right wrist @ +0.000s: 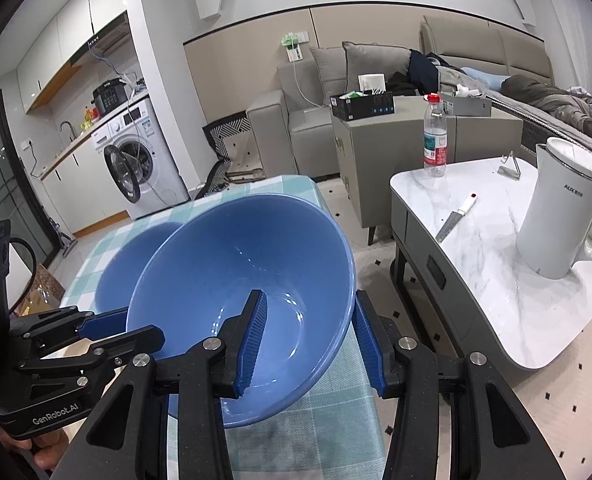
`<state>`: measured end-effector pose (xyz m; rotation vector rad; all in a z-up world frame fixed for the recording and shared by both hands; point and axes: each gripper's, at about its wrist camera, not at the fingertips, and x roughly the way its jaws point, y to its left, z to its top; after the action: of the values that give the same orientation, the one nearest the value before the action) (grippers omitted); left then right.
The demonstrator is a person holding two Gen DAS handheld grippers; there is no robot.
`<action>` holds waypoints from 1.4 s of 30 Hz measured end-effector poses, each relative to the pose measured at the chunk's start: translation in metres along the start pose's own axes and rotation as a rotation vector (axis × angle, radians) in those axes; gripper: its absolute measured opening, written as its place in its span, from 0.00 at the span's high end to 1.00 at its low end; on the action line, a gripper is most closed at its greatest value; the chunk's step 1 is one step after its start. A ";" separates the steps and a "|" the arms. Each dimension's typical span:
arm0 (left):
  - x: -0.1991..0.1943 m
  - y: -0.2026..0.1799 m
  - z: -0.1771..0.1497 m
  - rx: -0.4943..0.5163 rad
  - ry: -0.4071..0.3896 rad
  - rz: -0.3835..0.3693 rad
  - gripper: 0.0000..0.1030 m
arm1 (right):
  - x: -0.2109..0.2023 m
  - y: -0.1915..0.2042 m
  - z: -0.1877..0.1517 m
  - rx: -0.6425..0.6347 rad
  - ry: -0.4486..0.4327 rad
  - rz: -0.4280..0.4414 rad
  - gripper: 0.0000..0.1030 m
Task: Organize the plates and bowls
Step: 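Lift the blue bowl with both tools and carry it over the bowl stack, then lower the held blue bowl onto the stacked blue bowls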
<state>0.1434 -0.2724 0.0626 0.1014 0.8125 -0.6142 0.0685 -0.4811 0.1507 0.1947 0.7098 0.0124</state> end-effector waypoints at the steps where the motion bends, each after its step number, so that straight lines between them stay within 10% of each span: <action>1: -0.002 0.000 0.001 0.002 -0.003 0.000 0.68 | -0.001 0.001 0.001 0.000 -0.004 0.002 0.56; 42: -0.038 0.030 0.013 -0.002 -0.112 0.023 0.68 | -0.012 0.040 0.028 -0.024 -0.102 0.028 0.56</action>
<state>0.1481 -0.2340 0.0938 0.0737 0.7024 -0.5927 0.0803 -0.4477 0.1864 0.1813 0.6051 0.0371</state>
